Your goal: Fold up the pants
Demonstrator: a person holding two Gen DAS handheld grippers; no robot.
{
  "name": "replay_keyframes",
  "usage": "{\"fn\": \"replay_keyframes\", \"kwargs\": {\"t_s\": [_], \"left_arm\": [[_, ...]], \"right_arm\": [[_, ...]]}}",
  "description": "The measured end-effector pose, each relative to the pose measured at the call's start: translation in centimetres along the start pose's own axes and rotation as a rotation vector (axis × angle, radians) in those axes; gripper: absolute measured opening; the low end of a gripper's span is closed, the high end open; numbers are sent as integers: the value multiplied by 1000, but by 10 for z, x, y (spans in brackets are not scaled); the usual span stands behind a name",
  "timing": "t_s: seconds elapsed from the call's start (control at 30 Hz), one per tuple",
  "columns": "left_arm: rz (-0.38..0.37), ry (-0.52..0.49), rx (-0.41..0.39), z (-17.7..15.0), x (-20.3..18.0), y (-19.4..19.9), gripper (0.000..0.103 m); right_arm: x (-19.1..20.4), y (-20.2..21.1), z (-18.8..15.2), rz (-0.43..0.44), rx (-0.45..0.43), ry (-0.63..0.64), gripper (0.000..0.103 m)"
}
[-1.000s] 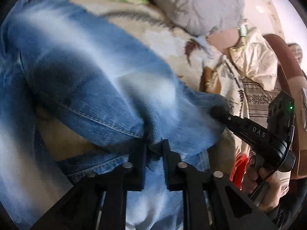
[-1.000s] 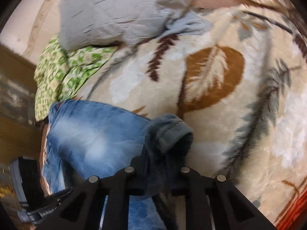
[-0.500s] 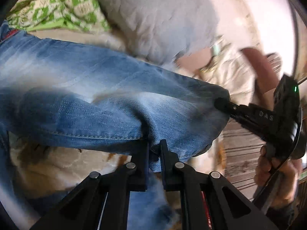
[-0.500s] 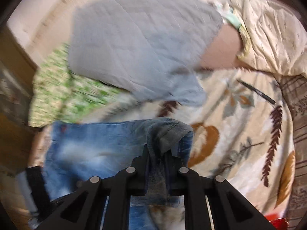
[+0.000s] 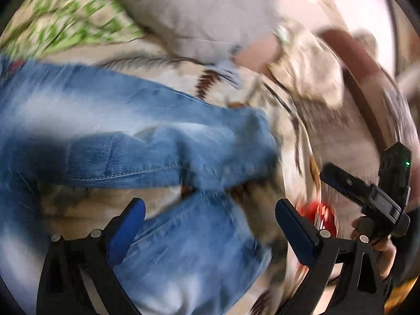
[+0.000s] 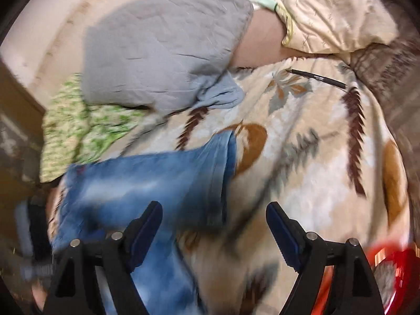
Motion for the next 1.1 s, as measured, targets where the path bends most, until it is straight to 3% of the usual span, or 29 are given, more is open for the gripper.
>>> {"fn": "replay_keyframes", "kwargs": {"t_s": [0.1,0.23,0.33,0.43,0.57,0.63,0.73,0.77,0.8,0.83,0.87,0.93,1.1], "left_arm": [[71,-211,29,-14,-11,13,99],[149,-516,111,-27,-19,6,99],[199,-635,170,-39,-14,-3,99],[196,-667,217,-40,-12,-23,99],[175,-649,222,-34,-11,-43,99],[185,-629,243,-33,-6,-52,99],[189,-613,270,-35,-2,-64,96],[188,-612,278,-37,0,-68,79],[210,-611,279,-37,2,-69,65],[264,-613,253,-36,5,-68,41],[270,-596,236,-34,8,-65,25],[205,-543,249,-31,13,-57,6],[166,-606,243,-42,-7,-41,2]], "right_arm": [[1,31,-52,27,-30,-26,84],[-1,34,-121,137,2,-178,84],[9,23,-151,236,22,-283,84],[21,7,-165,267,17,-341,83],[31,-19,-172,245,24,-401,81],[25,-36,-167,203,32,-444,74],[24,-52,-165,208,50,-486,65],[24,-57,-163,201,45,-482,60],[25,-60,-162,199,36,-478,41],[27,-65,-161,193,36,-479,19],[28,-68,-161,188,38,-476,12],[31,-67,-161,155,9,-442,9],[46,-33,-160,122,-98,-343,8]]}}
Point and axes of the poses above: each gripper's, at about its wrist camera, not at the fingertips, and y roughly against the way its jaws point, x to its left, z to its top, the point moved 4 cm from there along -y, roughly the way its jaws point, and after that the axes turned 2 degrees about x, right-handed, at the moved point
